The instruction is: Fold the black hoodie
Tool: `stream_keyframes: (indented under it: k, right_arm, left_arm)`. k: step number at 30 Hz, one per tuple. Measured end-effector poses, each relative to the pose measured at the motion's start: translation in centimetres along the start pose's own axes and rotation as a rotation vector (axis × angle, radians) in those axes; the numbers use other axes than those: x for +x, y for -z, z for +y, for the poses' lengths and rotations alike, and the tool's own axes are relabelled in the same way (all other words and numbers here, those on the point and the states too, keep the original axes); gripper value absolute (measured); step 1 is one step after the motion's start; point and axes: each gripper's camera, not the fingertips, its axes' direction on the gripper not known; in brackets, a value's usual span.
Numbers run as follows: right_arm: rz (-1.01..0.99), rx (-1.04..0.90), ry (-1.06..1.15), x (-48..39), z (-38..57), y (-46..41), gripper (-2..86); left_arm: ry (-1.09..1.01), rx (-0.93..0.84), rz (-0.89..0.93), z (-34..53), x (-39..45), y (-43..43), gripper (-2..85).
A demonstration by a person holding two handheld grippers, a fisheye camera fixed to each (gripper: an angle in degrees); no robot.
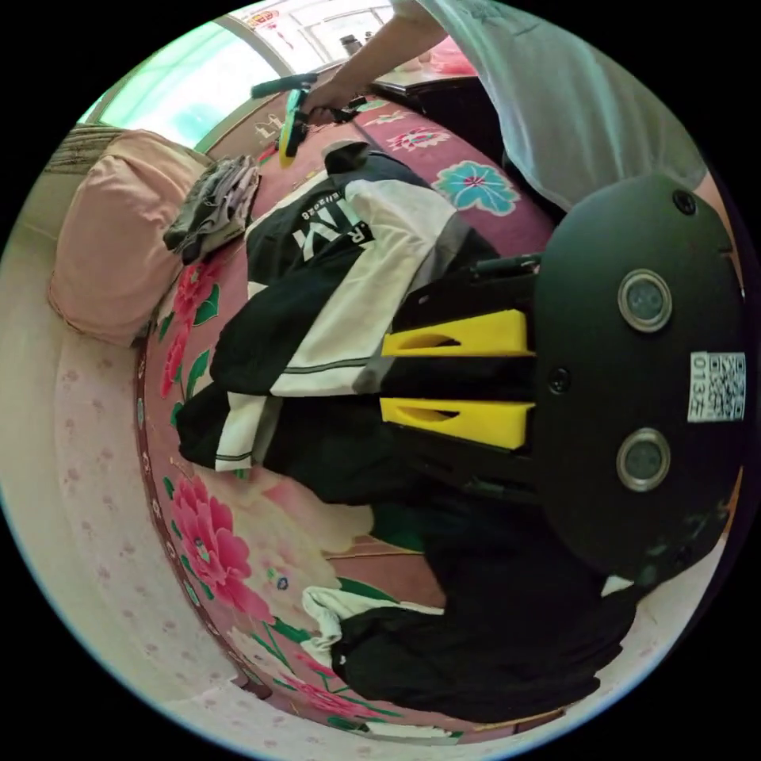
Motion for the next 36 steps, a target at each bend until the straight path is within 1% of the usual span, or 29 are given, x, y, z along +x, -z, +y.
stream_keyframes:
  k: [1, 4, 5, 6, 13, 15, 19, 20, 21, 23, 24, 25, 28, 30, 31, 33, 34, 36]
  right_arm:
    - [-0.010, -0.002, 0.010, -0.5, -1.2, -0.5, 8.5]
    - [-0.037, 0.020, 0.101, -4.3, -7.9, -3.3, 9.0]
    - [-0.029, 0.025, 0.141, -5.7, -10.7, -4.6, 9.2]
    - [-0.022, 0.021, 0.164, -6.8, -13.4, -6.1, 9.5]
    - [-0.073, -0.085, 0.306, -10.6, -27.5, -16.3, 12.2]
    - [-0.073, -0.162, 0.376, -11.7, -31.2, -20.4, 13.9]
    - [-0.082, -0.337, 0.413, -12.3, -35.0, -26.0, 14.9]
    - [-0.078, -0.419, 0.407, -12.3, -35.5, -27.7, 13.8]
    - [-0.121, -0.505, 0.399, -12.3, -35.6, -29.1, 12.2]
    - [-0.132, -0.539, 0.378, -12.3, -36.1, -29.0, 9.3]
    - [-0.126, -0.543, 0.398, -12.7, -36.5, -28.1, 7.4]
    - [-0.124, -0.527, 0.428, -13.1, -36.5, -27.2, 7.1]
    - [-0.087, -0.418, 0.591, -15.6, -36.4, -21.2, 6.1]
    - [-0.067, -0.285, 0.713, -17.0, -35.1, -14.4, 5.9]
    - [-0.061, -0.234, 0.740, -17.2, -34.5, -12.4, 5.9]
    - [-0.022, 0.037, 0.809, -17.1, -30.7, -3.8, 6.1]
    - [-0.009, 0.111, 0.810, -16.8, -29.4, -1.7, 6.2]
    - [0.030, 0.346, 0.768, -15.0, -22.9, 6.2, 6.7]
  left_arm:
    - [-0.014, -0.029, -0.008, -0.7, 0.1, -0.8, 8.4]
    - [-0.082, -0.208, -0.039, -3.2, 0.7, -6.2, 9.8]
    - [-0.089, -0.288, -0.012, -3.6, 1.0, -8.4, 10.1]
    - [-0.080, -0.330, 0.039, -3.6, 1.3, -10.0, 10.3]
    - [-0.136, -0.288, 0.046, -2.5, 3.0, -10.4, 10.2]
    - [-0.146, -0.303, 0.073, -2.5, 3.3, -10.5, 10.0]
    - [-0.171, -0.331, 0.108, -2.5, 3.9, -10.8, 8.9]
    - [-0.184, -0.336, 0.118, -2.4, 4.0, -10.9, 7.8]
    - [-0.188, -0.339, 0.124, -2.3, 4.1, -10.9, 5.9]
    - [-0.174, -0.335, 0.157, -2.1, 4.1, -10.9, 2.8]
    - [-0.120, -0.338, 0.194, -1.9, 3.9, -10.8, 1.9]
    - [-0.097, -0.332, 0.208, -1.8, 3.9, -10.6, 1.7]
    - [-0.036, -0.263, 0.222, -0.8, 4.7, -8.3, 0.8]
    - [-0.021, -0.187, 0.184, 0.4, 6.4, -5.9, 0.5]
    - [-0.026, -0.167, 0.160, 0.7, 7.0, -5.2, 0.5]
    - [-0.110, -0.019, 0.040, 2.4, 10.6, -1.7, 0.4]
    - [-0.145, 0.021, 0.003, 3.0, 11.8, -0.8, 0.4]
    - [-0.304, 0.128, -0.161, 5.4, 16.8, 1.8, 0.4]
